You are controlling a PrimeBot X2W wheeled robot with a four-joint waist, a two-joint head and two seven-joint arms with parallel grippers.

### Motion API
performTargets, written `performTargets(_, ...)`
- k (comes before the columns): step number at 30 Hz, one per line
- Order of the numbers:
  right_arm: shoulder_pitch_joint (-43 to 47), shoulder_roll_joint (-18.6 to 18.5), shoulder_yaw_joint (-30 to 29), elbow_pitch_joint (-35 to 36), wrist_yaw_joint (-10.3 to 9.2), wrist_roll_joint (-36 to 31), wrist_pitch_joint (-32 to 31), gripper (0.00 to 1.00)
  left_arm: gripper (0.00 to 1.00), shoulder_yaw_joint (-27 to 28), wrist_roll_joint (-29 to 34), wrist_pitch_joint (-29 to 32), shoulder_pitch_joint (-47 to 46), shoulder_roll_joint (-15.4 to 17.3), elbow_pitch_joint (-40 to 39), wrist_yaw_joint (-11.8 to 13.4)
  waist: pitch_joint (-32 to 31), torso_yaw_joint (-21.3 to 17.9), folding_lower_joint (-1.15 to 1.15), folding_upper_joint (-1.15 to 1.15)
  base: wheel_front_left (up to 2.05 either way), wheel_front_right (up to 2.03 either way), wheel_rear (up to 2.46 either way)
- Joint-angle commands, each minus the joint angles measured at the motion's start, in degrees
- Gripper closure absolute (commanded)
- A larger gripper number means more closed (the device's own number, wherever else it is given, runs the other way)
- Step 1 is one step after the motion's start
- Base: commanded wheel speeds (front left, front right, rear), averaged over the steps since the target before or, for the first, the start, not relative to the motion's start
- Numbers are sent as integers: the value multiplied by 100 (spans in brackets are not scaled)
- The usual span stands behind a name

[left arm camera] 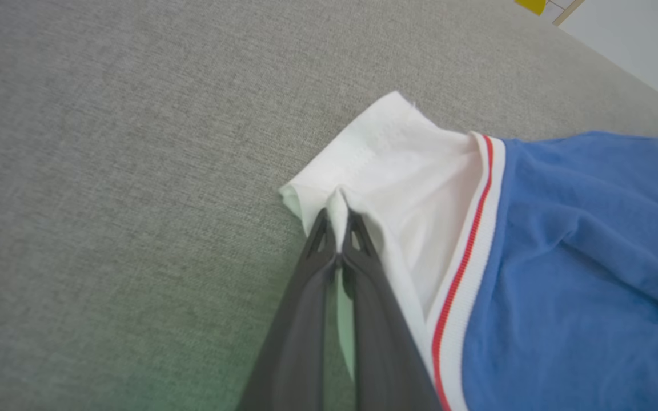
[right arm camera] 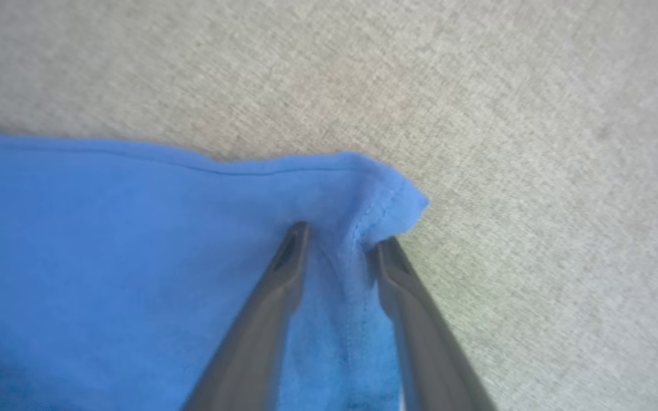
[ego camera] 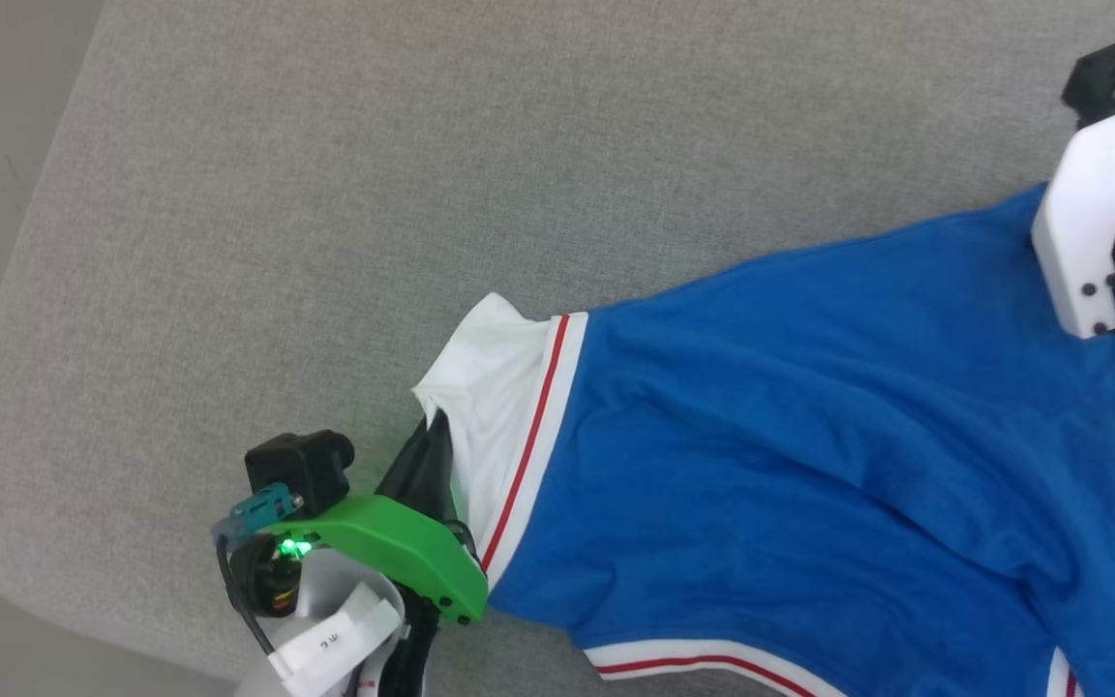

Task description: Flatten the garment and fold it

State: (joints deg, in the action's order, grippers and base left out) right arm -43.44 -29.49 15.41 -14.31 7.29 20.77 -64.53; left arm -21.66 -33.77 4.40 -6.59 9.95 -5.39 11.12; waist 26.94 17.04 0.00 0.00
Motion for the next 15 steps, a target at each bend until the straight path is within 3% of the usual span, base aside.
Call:
performTargets(1,265,93,-13,-161,20,61,17,100,100,28,-12,-33,-106,18,30,-17,-158,-126,0,0,0,0,0)
performTargets(8,551,349,-859,134,20,438,845,100,100,133,-38,-32,-6,132,8,48,-748,-458,0,0,0,0,0)
performTargets(15,1873,465,-1586,1151,20,1219,1194,100,100,221,-103,80,327,284,-55,171,-1436,-990,0,0,0,0,0)
